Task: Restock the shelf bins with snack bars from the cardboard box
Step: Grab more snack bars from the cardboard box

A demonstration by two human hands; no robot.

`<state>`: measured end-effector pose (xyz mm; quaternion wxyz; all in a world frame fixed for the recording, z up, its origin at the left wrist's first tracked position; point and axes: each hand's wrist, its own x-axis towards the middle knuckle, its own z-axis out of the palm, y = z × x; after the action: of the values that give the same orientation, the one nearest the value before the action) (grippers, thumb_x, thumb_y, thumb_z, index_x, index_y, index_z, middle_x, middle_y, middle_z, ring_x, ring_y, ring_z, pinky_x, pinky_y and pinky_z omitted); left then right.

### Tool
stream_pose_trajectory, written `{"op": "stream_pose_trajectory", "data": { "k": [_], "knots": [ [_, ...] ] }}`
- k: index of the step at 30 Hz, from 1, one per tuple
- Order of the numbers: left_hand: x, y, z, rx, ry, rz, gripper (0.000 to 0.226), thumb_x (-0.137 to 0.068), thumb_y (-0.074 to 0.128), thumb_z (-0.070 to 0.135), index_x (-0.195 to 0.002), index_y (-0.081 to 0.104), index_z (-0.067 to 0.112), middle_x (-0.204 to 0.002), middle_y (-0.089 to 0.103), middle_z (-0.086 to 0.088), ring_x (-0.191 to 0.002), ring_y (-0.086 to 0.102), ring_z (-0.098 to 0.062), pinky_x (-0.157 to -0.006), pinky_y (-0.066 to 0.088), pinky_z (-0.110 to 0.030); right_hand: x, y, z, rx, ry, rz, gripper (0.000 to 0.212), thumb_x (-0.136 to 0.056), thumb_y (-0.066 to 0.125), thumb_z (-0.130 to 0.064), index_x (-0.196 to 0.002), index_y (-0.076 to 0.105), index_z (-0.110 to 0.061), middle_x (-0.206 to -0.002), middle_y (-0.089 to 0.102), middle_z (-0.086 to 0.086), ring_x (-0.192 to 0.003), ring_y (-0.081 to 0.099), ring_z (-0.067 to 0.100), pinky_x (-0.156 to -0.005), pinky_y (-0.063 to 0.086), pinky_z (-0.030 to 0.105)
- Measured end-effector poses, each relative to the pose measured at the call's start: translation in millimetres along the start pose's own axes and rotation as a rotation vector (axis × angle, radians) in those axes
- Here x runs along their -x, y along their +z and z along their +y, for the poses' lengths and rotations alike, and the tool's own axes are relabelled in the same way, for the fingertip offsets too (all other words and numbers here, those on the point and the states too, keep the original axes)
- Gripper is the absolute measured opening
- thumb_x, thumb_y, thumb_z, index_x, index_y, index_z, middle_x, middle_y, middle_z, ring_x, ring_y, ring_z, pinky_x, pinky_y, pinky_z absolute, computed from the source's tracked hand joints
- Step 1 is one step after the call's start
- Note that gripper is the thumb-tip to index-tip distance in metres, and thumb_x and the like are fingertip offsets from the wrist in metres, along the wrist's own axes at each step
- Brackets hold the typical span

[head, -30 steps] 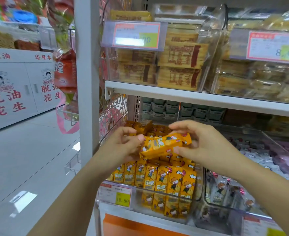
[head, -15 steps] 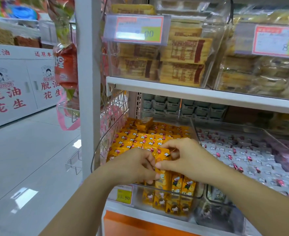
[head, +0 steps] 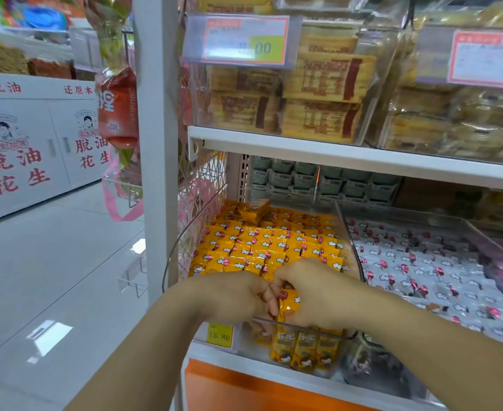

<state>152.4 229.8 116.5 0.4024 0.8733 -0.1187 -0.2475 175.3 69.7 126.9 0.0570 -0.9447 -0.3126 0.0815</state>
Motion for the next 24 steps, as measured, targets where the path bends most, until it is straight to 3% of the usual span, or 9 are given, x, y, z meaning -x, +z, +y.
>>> {"op": "stream_pose_trajectory", "data": {
  "k": [4,6,9,11,13,15,17,21,24],
  "knots": [
    [-2.5,-0.3,-2.6,-0.018,-0.006,0.038,0.017,-0.097,0.047,0.007,-0.103,0.062,0.013,-0.11,0.07,-0.007,-0.102,0.064,-0.015,-0.094,0.049,-0.022,-3.4,2.8,2.7,-0.034,0.03,0.053,0.038,-0.072,0.081,-0.028,-0.093,0.05,-0.034,-0.09,0.05,-0.01,-0.084,0.05,0.013,-0.059,0.042,0.026],
    [-2.1,-1.8,-4.0,0.043,-0.004,0.059,0.015,-0.095,0.049,0.005,-0.097,0.061,0.014,-0.102,0.07,-0.007,-0.096,0.066,-0.014,-0.087,0.051,-0.02,-2.8,3.6,2.7,-0.009,0.022,0.064,0.038,-0.073,0.08,-0.031,-0.1,0.054,-0.032,-0.094,0.05,-0.009,-0.087,0.049,0.013,-0.059,0.04,0.026],
    [2.3,-8.3,-6.1,0.081,0.003,0.132,0.014,-0.095,0.05,0.006,-0.095,0.059,0.017,-0.097,0.07,-0.002,-0.09,0.066,-0.012,-0.078,0.052,-0.017,0.8,-0.5,4.7,-0.003,-0.009,0.084,0.046,-0.072,0.08,-0.038,-0.112,0.057,-0.031,-0.103,0.047,-0.012,-0.093,0.045,0.008,-0.074,0.041,0.022],
    [4.8,-13.9,-11.6,0.1,0.012,0.205,0.016,-0.096,0.048,0.007,-0.096,0.06,0.017,-0.096,0.071,0.0,-0.092,0.066,-0.013,-0.079,0.053,-0.02,-1.8,-9.4,7.3,-0.056,-0.013,0.12,0.048,-0.072,0.078,-0.045,-0.114,0.057,-0.032,-0.097,0.046,-0.017,-0.085,0.044,-0.002,-0.066,0.034,0.009],
    [6.8,-18.3,-15.0,0.139,0.026,0.272,0.017,-0.096,0.046,0.007,-0.098,0.06,0.016,-0.094,0.07,0.002,-0.089,0.065,-0.01,-0.065,0.048,-0.011,-13.1,-19.4,8.4,-0.117,-0.005,0.227,0.046,-0.075,0.074,-0.047,-0.115,0.057,-0.031,-0.101,0.052,-0.017,-0.079,0.045,-0.005,-0.06,0.033,0.008],
    [8.2,-19.7,-16.5,0.184,0.039,0.319,0.018,-0.097,0.044,0.009,-0.104,0.059,0.016,-0.096,0.07,0.003,-0.091,0.065,-0.009,-0.072,0.05,-0.015,-34.0,-23.2,7.9,-0.127,-0.014,0.345,0.047,-0.079,0.071,-0.043,-0.122,0.054,-0.03,-0.117,0.054,-0.008,-0.086,0.046,-0.001,-0.07,0.037,0.013],
    [8.6,-20.1,-17.3,0.191,0.067,0.368,0.019,-0.098,0.044,0.011,-0.108,0.057,0.02,-0.1,0.07,0.004,-0.091,0.067,-0.008,-0.085,0.05,-0.029,-58.5,-22.2,4.8,-0.109,0.001,0.41,0.058,-0.083,0.068,-0.04,-0.135,0.044,-0.03,-0.129,0.049,0.0,-0.095,0.049,0.007,-0.081,0.045,0.024],
    [8.2,-21.2,-20.6,0.228,0.106,0.447,0.019,-0.098,0.044,0.013,-0.105,0.055,0.027,-0.102,0.068,0.007,-0.085,0.068,-0.005,-0.084,0.052,-0.03,-101.6,-14.7,4.6,-0.02,0.072,0.385,0.074,-0.089,0.061,-0.04,-0.148,0.017,-0.041,-0.15,0.026,0.008,-0.106,0.059,0.026,-0.083,0.055,0.036],
    [6.7,-22.6,-26.0,0.222,0.108,0.478,0.018,-0.099,0.043,0.017,-0.104,0.055,0.031,-0.099,0.068,0.01,-0.081,0.068,-0.003,-0.086,0.053,-0.037,-119.9,-10.6,8.1,-0.008,0.083,0.342,0.055,-0.093,0.057,-0.038,-0.143,0.037,-0.029,-0.148,0.034,0.008,-0.121,0.051,0.025,-0.095,0.048,0.034]
  ]
}}
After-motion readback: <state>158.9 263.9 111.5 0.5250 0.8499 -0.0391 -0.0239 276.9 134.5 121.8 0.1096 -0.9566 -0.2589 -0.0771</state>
